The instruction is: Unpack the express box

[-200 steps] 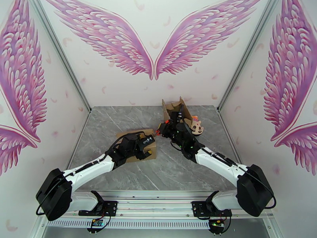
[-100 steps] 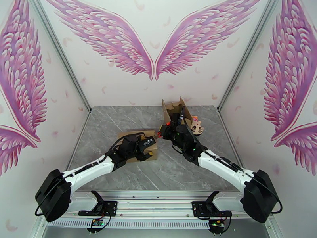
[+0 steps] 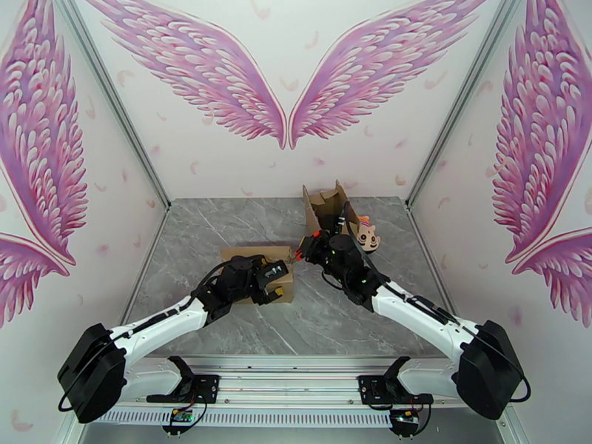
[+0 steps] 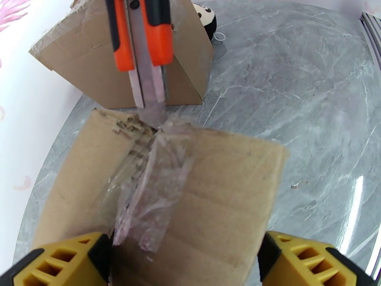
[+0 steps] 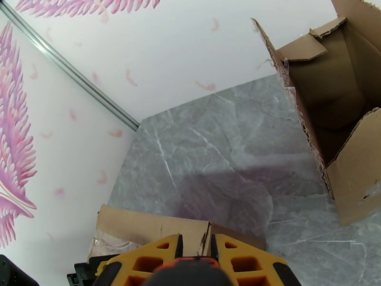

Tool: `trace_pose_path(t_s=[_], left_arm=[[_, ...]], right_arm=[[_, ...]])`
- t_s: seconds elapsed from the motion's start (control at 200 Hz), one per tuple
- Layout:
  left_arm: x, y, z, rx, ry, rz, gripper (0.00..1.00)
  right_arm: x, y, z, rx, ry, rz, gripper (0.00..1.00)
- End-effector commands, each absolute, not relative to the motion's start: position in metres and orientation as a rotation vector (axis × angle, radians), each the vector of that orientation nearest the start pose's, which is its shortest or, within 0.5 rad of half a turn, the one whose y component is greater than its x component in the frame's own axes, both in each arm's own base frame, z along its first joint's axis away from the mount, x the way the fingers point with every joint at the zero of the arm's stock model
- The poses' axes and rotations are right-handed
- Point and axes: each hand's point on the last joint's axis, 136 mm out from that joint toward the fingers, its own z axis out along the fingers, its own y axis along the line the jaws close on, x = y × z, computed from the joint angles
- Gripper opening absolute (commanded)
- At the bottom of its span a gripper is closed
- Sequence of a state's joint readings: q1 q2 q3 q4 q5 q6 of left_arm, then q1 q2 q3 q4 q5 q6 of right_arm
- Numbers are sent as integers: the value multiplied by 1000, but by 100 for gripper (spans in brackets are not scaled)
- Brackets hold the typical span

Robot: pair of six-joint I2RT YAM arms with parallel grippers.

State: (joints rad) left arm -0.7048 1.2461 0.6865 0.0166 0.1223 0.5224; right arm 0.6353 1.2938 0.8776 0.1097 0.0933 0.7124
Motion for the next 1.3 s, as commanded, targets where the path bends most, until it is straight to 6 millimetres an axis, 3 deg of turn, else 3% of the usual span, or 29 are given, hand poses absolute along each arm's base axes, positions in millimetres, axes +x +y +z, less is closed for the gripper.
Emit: trace_pose_path(t_s=[0.0,0.17,0.49,0.935,1.294], left_arm=[[261,-269,151,1380,1647,-298,84],[254,-274,146,1426,1634,-316,84],[270,-266,152,1336,1634,-218,82],[280,-257,164,1231,1642,-223,80],[293,-248,165,1169,1682,-172,78]], right_arm=[[350,234,225,193,2047,812,1],[355,234,227,210,2053,813,3],[347,239,210,199,2137,852,1],[339,240,188,273,2193,1152,0],[327,239,181,335,2269,1266,0]])
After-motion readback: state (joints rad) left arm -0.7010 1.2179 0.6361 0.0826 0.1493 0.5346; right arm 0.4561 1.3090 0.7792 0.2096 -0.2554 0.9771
